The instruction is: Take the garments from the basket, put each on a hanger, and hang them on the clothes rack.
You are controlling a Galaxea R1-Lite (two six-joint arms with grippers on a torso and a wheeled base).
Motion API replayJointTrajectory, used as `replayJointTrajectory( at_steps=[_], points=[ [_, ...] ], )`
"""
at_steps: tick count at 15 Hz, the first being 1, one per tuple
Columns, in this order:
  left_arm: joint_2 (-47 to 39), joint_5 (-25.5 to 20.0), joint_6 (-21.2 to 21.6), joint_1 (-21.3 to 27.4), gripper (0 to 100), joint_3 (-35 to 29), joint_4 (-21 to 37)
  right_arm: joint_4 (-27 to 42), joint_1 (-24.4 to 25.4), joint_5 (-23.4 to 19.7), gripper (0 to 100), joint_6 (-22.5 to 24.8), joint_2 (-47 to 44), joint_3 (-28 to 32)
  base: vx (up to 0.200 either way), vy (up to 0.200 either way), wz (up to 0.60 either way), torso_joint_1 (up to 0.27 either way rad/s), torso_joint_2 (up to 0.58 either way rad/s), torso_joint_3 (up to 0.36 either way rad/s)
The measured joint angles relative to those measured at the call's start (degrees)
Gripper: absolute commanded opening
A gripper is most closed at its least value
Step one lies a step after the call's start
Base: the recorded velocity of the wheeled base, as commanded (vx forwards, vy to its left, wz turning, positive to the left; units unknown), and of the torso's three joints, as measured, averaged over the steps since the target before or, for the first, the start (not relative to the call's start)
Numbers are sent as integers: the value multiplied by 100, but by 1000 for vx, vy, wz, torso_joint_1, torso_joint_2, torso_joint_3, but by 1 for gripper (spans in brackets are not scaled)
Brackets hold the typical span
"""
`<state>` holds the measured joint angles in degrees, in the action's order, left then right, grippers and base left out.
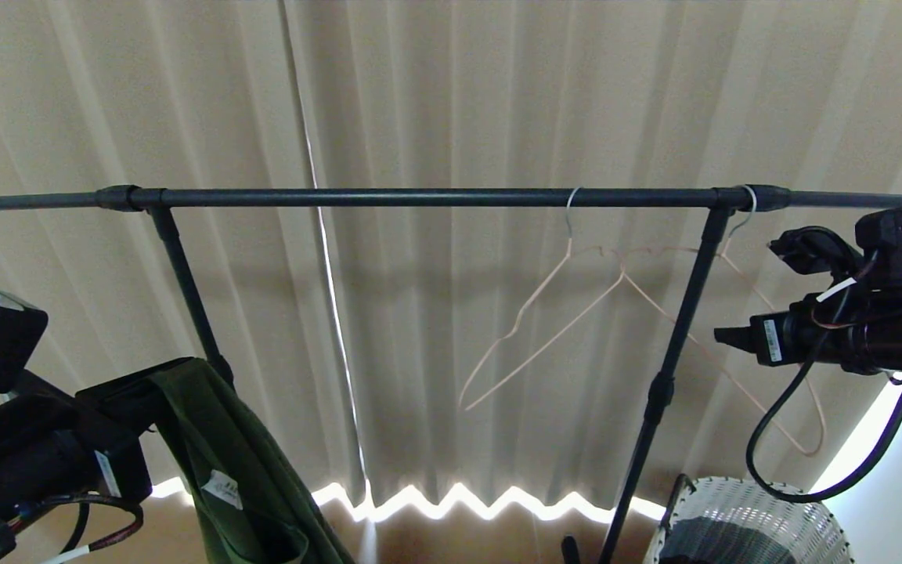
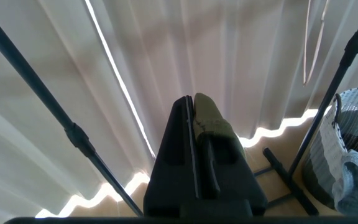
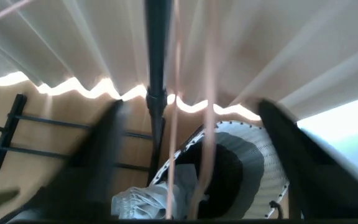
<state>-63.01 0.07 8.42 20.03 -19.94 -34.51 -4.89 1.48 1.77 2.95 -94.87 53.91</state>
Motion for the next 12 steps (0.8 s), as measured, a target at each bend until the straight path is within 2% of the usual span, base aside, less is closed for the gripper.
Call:
replayJointTrajectory(
  at_steps=[8, 12],
  points=[
    [-18, 0, 2, -9, 0, -1, 0, -22, -10, 288, 0, -20, 113, -13, 0, 0, 0, 0, 0, 0],
    [-21, 0, 11, -13, 0, -1, -2, -657, -16, 402, 0, -95, 339, -204, 0, 0, 0, 0, 0, 0]
  ],
)
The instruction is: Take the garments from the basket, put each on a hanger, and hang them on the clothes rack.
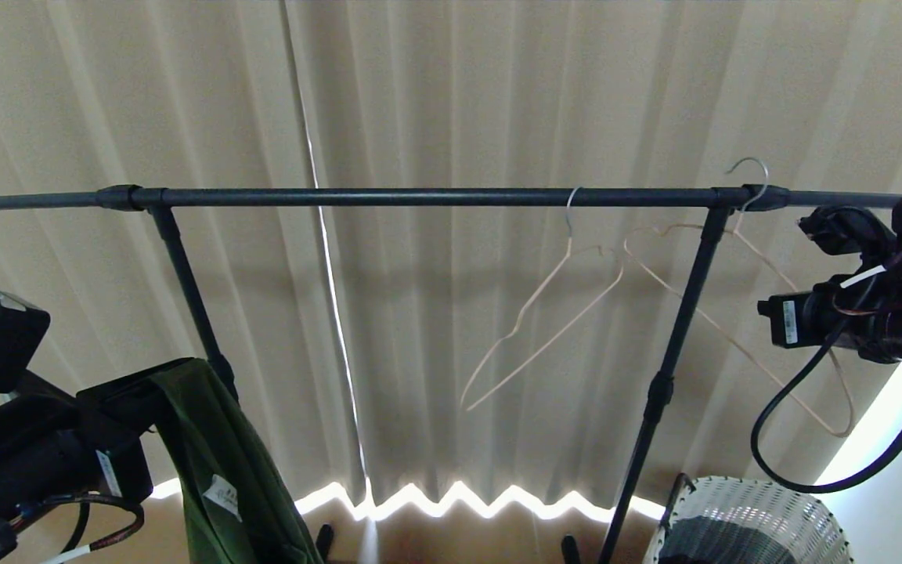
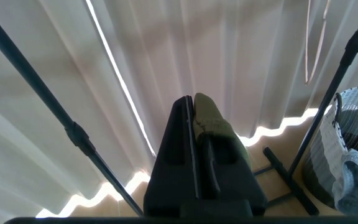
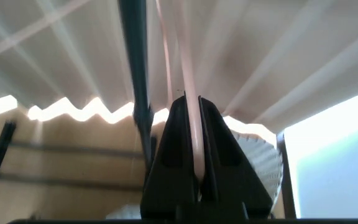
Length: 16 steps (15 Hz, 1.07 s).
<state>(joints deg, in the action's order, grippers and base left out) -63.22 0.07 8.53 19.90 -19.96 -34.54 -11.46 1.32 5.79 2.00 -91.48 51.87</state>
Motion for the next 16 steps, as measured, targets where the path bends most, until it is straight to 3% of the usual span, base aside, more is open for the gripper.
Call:
replayJointTrajectory(
  at_steps=[3, 6, 16],
  points=[
    [-6, 6, 0, 0, 0, 0, 2, -510, -28, 135, 0, 2, 123, -317, 0, 0, 0, 0, 0, 0],
    [-6, 13, 139, -2, 0, 0, 2, -597, -122, 151, 0, 7, 358, -640, 0, 0, 0, 0, 0, 0],
    [21, 17, 413, 0, 0, 105, -9, -586, -283, 156, 0, 54, 1136, -1124, -200, 0, 0, 2, 2, 3]
  ],
)
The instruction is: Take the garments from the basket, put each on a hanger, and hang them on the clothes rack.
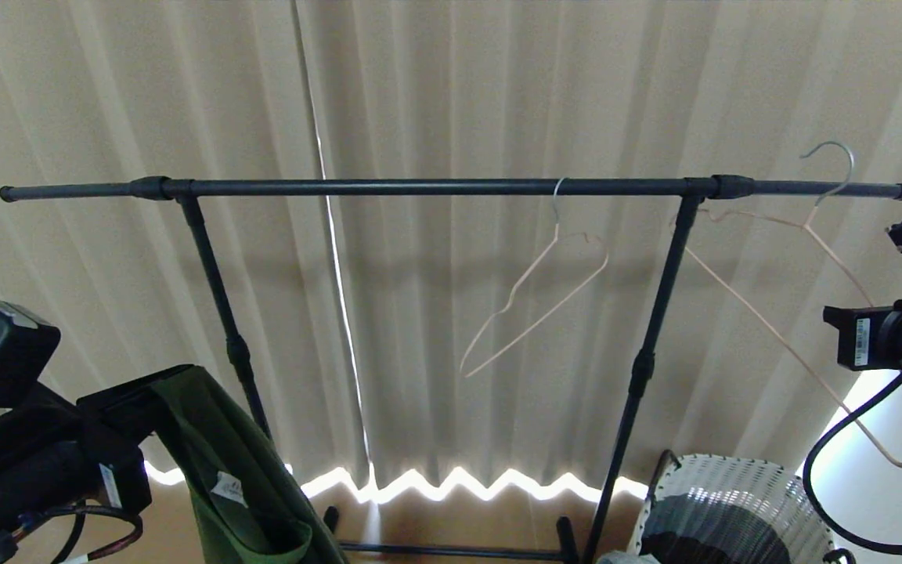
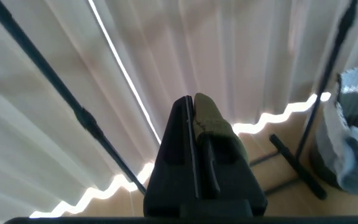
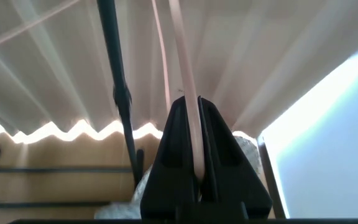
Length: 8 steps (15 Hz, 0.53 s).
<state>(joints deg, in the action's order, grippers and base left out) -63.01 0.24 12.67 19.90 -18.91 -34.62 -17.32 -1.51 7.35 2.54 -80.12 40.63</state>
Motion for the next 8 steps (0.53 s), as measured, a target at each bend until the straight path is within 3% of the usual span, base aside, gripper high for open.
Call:
replayJointTrajectory(
  at_steps=[6, 8],
  points=[
    [-24, 0, 28, 5, 0, 17, 2, -16, 0, -5, 0, 0, 99, -127, -200, 0, 0, 4, 2, 1],
    [-24, 0, 38, 5, 0, 34, 9, -16, 0, 0, 0, 0, 112, -179, 0, 0, 0, 0, 0, 0]
  ],
)
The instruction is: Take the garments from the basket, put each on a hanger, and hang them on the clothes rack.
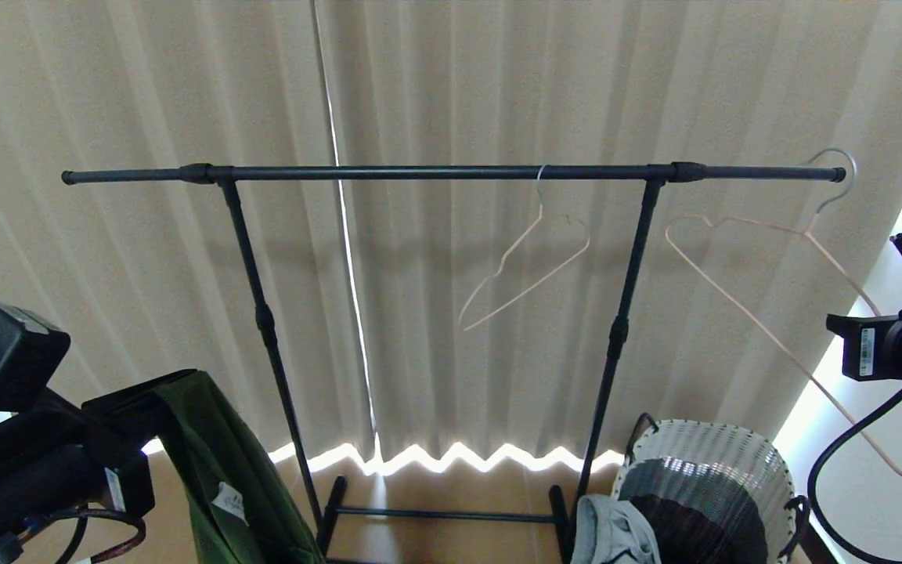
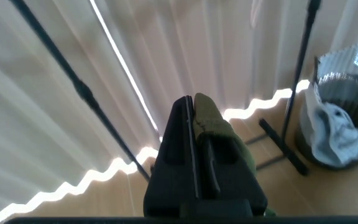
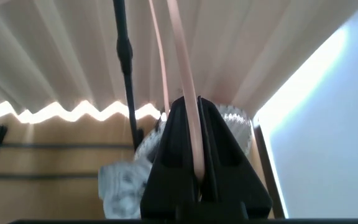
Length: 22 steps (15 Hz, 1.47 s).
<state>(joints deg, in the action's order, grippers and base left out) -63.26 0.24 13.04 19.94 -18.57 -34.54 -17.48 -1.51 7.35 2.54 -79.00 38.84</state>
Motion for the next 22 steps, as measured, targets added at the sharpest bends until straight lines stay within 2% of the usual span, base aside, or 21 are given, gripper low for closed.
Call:
replayJointTrajectory(
  at_steps=[8, 10, 13, 15, 17, 20, 22],
  points=[
    [28, 20, -35, -5, 0, 41, 20, -4, 85, -60, 0, -7, 201, -334, 0, 0, 0, 0, 0, 0],
    [-72, 51, -40, -5, 0, -221, 117, -83, 360, -141, 0, -43, 330, -338, 0, 0, 0, 0, 0, 0],
    [-356, 232, -44, -5, 0, -880, 719, -378, 1074, -251, 0, -222, 463, -345, 0, 0, 0, 0, 0, 0],
    [-673, 369, -128, 23, 0, -1858, 1409, -619, 1892, -289, 0, -502, 474, -332, 0, 0, 0, 0, 0, 0],
    [-1146, 670, -339, 89, 0, -2809, 1844, -885, 2587, -322, 0, -735, 427, -301, 0, 0, 0, 0, 0, 0],
    [-2024, 1481, -728, 238, 0, -3888, 2025, -1030, 3406, -345, 0, -1200, 339, -285, 0, 0, 0, 0, 0, 0],
    [-2577, 1774, -1023, 356, 0, -4465, 2048, -1035, 3999, -356, 0, -1570, 311, -310, 0, 0, 0, 0, 0, 0]
  ],
)
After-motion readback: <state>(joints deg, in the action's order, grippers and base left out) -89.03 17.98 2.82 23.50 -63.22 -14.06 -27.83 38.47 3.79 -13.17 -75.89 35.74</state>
